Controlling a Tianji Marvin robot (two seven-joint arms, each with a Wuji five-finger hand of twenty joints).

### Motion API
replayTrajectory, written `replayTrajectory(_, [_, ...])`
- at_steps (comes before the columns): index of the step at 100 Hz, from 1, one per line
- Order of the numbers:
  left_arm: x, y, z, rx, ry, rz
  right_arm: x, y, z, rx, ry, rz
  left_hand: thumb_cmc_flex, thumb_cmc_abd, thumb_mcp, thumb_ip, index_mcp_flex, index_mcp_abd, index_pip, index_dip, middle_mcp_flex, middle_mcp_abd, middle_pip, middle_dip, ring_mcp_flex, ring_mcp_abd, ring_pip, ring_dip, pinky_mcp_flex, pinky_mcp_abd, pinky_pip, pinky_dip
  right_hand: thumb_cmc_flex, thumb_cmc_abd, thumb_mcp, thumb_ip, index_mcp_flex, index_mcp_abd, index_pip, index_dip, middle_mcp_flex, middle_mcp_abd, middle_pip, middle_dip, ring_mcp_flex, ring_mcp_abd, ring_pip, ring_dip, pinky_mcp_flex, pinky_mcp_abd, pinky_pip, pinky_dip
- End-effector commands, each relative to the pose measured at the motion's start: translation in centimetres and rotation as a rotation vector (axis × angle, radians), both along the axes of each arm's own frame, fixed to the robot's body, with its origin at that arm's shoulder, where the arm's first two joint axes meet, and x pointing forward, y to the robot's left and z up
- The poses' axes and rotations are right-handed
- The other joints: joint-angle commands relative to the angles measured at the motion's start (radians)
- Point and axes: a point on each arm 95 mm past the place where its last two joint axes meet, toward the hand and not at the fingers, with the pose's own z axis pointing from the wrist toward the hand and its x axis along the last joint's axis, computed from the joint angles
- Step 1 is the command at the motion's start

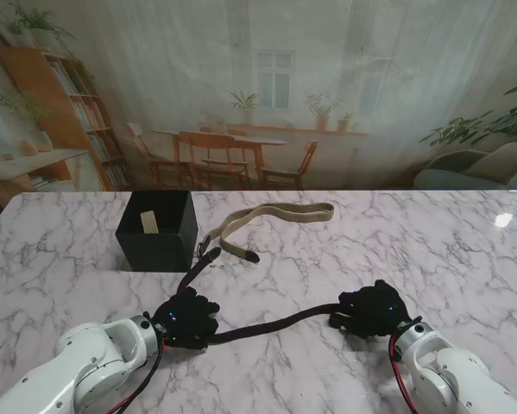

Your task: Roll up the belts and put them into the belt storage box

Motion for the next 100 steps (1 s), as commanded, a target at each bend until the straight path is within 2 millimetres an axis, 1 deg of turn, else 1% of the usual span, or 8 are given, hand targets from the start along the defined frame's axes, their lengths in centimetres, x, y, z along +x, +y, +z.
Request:
replayTrajectory(1, [-0.3,0.0,0.2,0.006,-0.001,-0.011,-0.1,-0.1,-0.3,-0.005,0.01,0.003,-0.03,0.032,-0.024,-0.001,0.005,0.03,-0.027,-0.018,-0.026,0.016,-0.029,-0.006,-0.022,0.015,0.0,-0.001,-0.018,0.014,0.006,0.005,0.1,0.028,0.071,0.01,-0.046,-0.004,-0.041,-0.037,0.148,-0.087,0.182,0.059,0.044,-0.04,0.047,0.017,0.01,-0.011,0.027,0.01])
replayTrajectory(19, [-0.9,0.1,1.4,-0.029,-0.043,-0.03,0.0,-0.1,-0.5,0.008,0.008,0.01,-0.085,0.071,-0.039,0.0,0.0,0.043,-0.178,-0.058,-0.041,0.022,-0.053,-0.028,-0.031,0.021,-0.007,-0.009,-0.029,0.024,-0.008,0.002,0.094,0.035,0.109,0.017,-0.118,0.077,-0.175,-0.137,0.2,-0.096,0.229,0.057,0.078,-0.051,0.051,0.021,0.028,-0.021,0.041,-0.01])
replayTrajectory(30, [-1.3,0.3,2.1,-0.057,-0.075,-0.037,0.0,0.0,-0.5,0.014,0.01,0.018,-0.097,0.08,-0.042,-0.001,0.0,0.043,-0.2,-0.06,-0.041,0.021,-0.057,-0.031,-0.032,0.021,-0.009,-0.011,-0.03,0.028,-0.01,0.002,0.058,0.077,0.153,0.139,-0.311,0.125,-0.5,-0.099,0.215,-0.08,0.244,0.042,0.091,-0.04,0.051,0.026,0.028,-0.012,0.047,-0.029])
replayTrajectory(54, [-1.8,0.8,3.2,-0.097,-0.124,-0.037,0.2,0.2,-0.8,0.027,0.014,0.025,-0.1,0.084,-0.043,0.0,0.004,0.042,-0.224,-0.056,-0.04,0.02,-0.06,-0.032,-0.034,0.021,-0.011,-0.012,-0.034,0.032,-0.016,0.001,0.111,0.11,0.148,0.141,-0.546,-0.083,-0.467,-0.146,0.259,-0.045,0.248,0.034,0.148,-0.005,0.074,0.028,0.058,0.013,0.052,-0.03])
replayTrajectory(76, [-1.9,1.0,3.4,-0.113,-0.139,-0.034,0.2,0.4,-0.9,0.059,0.017,0.026,-0.105,0.091,-0.043,0.0,0.006,0.042,-0.234,-0.05,-0.038,0.019,-0.061,-0.032,-0.032,0.02,-0.012,-0.013,-0.036,0.035,-0.02,0.001,0.189,0.202,0.135,0.139,-0.247,-0.296,-0.412,-0.136,0.265,-0.022,0.261,0.052,0.158,0.017,0.084,0.02,0.055,0.051,0.047,-0.041])
replayTrajectory(81, [-1.9,1.0,3.4,-0.117,-0.14,-0.034,0.2,0.4,-0.9,0.068,0.013,0.028,-0.109,0.096,-0.044,-0.001,0.006,0.042,-0.237,-0.05,-0.037,0.019,-0.061,-0.032,-0.031,0.02,-0.012,-0.013,-0.037,0.037,-0.021,0.001,0.196,0.207,0.13,0.139,-0.125,-0.282,-0.378,-0.116,0.266,-0.018,0.246,0.048,0.157,0.016,0.081,0.018,0.047,0.054,0.042,-0.043])
replayTrajectory(89, [-2.0,1.1,3.5,-0.125,-0.142,-0.034,0.2,0.4,-0.9,0.076,0.016,0.026,-0.119,0.113,-0.046,-0.002,0.005,0.044,-0.242,-0.05,-0.037,0.018,-0.062,-0.032,-0.032,0.021,-0.013,-0.013,-0.038,0.037,-0.022,0.001,0.222,0.154,0.116,0.037,0.036,-0.229,-0.325,-0.261,0.267,-0.018,0.217,0.044,0.152,0.011,0.069,0.013,0.038,0.054,0.032,-0.037])
replayTrajectory(100, [-2.0,1.1,3.7,-0.14,-0.145,-0.032,0.2,0.4,-0.9,0.089,0.022,0.022,-0.125,0.129,-0.048,-0.003,0.005,0.047,-0.248,-0.051,-0.036,0.019,-0.064,-0.032,-0.03,0.02,-0.014,-0.014,-0.041,0.039,-0.026,0.0,0.222,0.094,0.104,0.0,0.094,-0.126,-0.229,-0.385,0.268,-0.023,0.164,0.016,0.147,-0.007,0.045,0.006,0.039,0.034,0.026,-0.036])
